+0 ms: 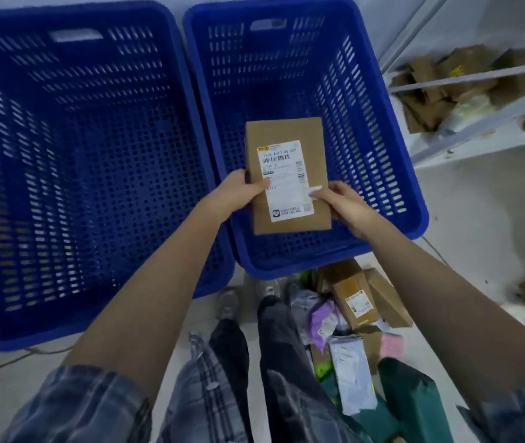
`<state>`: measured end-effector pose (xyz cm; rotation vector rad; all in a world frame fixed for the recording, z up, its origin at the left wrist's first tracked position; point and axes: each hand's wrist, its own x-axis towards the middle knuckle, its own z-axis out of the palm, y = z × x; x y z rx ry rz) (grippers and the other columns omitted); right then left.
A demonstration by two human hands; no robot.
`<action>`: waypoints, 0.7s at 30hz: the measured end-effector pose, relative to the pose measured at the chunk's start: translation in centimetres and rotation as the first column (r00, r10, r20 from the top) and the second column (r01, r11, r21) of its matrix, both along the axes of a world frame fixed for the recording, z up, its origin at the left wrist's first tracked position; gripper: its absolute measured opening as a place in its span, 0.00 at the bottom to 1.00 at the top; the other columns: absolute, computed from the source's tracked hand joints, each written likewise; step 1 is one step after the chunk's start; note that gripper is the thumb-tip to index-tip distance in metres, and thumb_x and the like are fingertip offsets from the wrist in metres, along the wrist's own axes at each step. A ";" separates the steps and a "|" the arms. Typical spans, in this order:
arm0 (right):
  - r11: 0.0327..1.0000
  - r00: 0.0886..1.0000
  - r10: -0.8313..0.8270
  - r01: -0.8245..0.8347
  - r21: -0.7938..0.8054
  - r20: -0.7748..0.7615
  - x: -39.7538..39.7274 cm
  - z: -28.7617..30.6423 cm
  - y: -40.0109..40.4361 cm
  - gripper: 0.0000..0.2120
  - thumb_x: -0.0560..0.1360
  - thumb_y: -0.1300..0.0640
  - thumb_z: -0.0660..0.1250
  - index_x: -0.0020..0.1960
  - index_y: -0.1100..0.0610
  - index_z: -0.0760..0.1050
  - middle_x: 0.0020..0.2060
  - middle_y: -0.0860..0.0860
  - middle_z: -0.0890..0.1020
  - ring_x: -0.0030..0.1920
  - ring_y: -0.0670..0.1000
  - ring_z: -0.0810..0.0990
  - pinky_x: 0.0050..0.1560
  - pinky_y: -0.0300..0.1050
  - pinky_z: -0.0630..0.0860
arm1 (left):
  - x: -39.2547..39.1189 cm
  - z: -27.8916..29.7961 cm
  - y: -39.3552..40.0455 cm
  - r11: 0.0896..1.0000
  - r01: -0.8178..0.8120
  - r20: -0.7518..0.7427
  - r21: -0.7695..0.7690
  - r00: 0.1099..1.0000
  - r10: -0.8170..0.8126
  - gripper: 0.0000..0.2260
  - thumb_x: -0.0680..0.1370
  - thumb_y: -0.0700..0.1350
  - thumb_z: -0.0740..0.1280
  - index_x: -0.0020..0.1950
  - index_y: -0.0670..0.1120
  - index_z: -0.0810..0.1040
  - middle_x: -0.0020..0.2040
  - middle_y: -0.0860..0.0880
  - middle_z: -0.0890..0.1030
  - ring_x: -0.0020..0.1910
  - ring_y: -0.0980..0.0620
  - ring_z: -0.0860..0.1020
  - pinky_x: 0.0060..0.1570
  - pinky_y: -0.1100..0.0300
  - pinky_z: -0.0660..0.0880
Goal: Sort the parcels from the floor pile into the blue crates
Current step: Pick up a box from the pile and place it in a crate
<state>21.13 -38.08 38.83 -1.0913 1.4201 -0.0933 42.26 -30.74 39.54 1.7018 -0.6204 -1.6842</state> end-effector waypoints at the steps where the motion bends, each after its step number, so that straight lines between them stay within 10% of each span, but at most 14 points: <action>1: 1.000 1.000 0.015 -0.014 0.027 -0.016 0.1 -1.0 -0.6 0.17 0.71 0.51 0.71 0.57 0.54 0.71 0.56 0.53 0.80 0.52 0.49 0.81 0.49 0.43 0.79 | -0.2 -0.6 -0.5 0.997 0.076 0.089 0.013 0.993 -0.077 0.19 0.79 0.43 0.64 0.69 0.42 0.69 0.65 0.46 0.75 0.57 0.51 0.76 0.58 0.59 0.73; 6: 0.974 0.980 0.194 -0.186 0.128 -0.054 0.7 -6.2 -2.8 0.26 0.74 0.54 0.70 0.68 0.61 0.68 0.63 0.56 0.77 0.57 0.53 0.78 0.59 0.49 0.76 | -3.4 -5.1 -2.8 0.974 0.084 0.374 0.209 0.914 -0.159 0.23 0.79 0.37 0.60 0.70 0.32 0.56 0.61 0.39 0.74 0.54 0.44 0.76 0.45 0.55 0.73; 21: 0.889 0.890 0.437 -0.404 0.214 -0.134 1.2 -19.1 -2.1 0.27 0.77 0.50 0.64 0.71 0.62 0.64 0.68 0.57 0.72 0.66 0.57 0.72 0.63 0.48 0.71 | -7.6 -16.7 -3.3 0.772 -0.163 0.460 0.615 0.869 -0.182 0.29 0.79 0.37 0.57 0.75 0.33 0.45 0.73 0.35 0.59 0.70 0.37 0.65 0.65 0.48 0.66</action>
